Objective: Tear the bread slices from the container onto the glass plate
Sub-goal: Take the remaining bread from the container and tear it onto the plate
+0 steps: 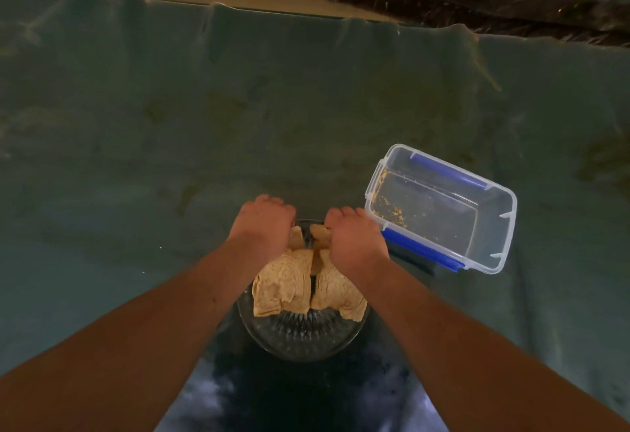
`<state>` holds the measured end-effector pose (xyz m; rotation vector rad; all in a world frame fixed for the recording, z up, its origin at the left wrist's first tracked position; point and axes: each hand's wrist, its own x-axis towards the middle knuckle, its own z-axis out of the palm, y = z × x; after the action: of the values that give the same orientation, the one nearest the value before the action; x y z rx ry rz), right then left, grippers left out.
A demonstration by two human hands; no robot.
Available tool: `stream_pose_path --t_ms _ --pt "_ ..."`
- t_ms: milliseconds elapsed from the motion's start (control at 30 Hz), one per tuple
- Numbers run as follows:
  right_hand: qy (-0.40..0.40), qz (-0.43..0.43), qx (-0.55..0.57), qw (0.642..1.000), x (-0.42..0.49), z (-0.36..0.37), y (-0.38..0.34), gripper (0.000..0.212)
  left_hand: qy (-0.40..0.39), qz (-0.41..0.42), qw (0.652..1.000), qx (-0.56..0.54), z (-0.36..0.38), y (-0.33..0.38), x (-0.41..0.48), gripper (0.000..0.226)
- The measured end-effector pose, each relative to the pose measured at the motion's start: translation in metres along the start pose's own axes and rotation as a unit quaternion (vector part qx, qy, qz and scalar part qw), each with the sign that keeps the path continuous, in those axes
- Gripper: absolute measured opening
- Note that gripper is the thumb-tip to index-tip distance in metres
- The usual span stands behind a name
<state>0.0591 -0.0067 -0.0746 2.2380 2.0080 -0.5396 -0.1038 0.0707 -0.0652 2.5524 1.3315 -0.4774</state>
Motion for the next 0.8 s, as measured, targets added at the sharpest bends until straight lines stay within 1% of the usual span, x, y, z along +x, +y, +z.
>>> stream_pose_path --t_ms 133,200,267,333,400,467,533,600,700,800 --pt "0.009 0.0 0.004 1.0 0.004 -0.002 0.0 0.038 0.008 -0.004 1.0 0.013 -0.002 0.0 0.005 0.018" --pt "0.006 -0.005 0.002 1.0 0.003 -0.003 0.0 0.037 0.011 -0.008 1.0 0.008 0.0 0.001 0.005 0.023" --pt "0.012 -0.012 0.015 1.0 -0.001 -0.003 0.001 0.04 0.034 -0.01 0.999 -0.016 0.004 0.0 0.0 0.031" --pt "0.036 -0.029 0.03 0.998 -0.009 -0.003 0.003 0.042 0.064 -0.007 0.997 -0.048 0.008 -0.001 -0.009 0.032" --pt "0.058 -0.048 0.029 0.997 -0.02 -0.002 0.006 0.035 0.06 0.001 0.996 -0.062 0.014 -0.002 -0.02 0.033" --pt "0.04 -0.052 0.024 0.998 -0.031 0.0 0.009 0.027 0.016 0.008 0.998 -0.062 0.021 -0.001 -0.03 0.046" --pt "-0.006 -0.042 0.017 0.999 -0.037 0.003 0.01 0.032 -0.018 0.012 0.998 -0.057 0.026 0.0 -0.037 0.058" --pt "-0.037 -0.038 -0.007 0.999 -0.039 0.005 0.011 0.04 -0.027 0.017 0.999 -0.041 0.03 0.001 -0.039 0.064" --pt "-0.056 -0.023 -0.023 0.998 -0.039 0.007 0.01 0.047 -0.025 0.024 0.999 -0.019 0.031 0.003 -0.039 0.063" --pt "-0.048 -0.02 -0.023 0.998 -0.039 0.007 0.01 0.048 -0.016 0.026 0.999 -0.036 0.03 0.005 -0.039 0.054"
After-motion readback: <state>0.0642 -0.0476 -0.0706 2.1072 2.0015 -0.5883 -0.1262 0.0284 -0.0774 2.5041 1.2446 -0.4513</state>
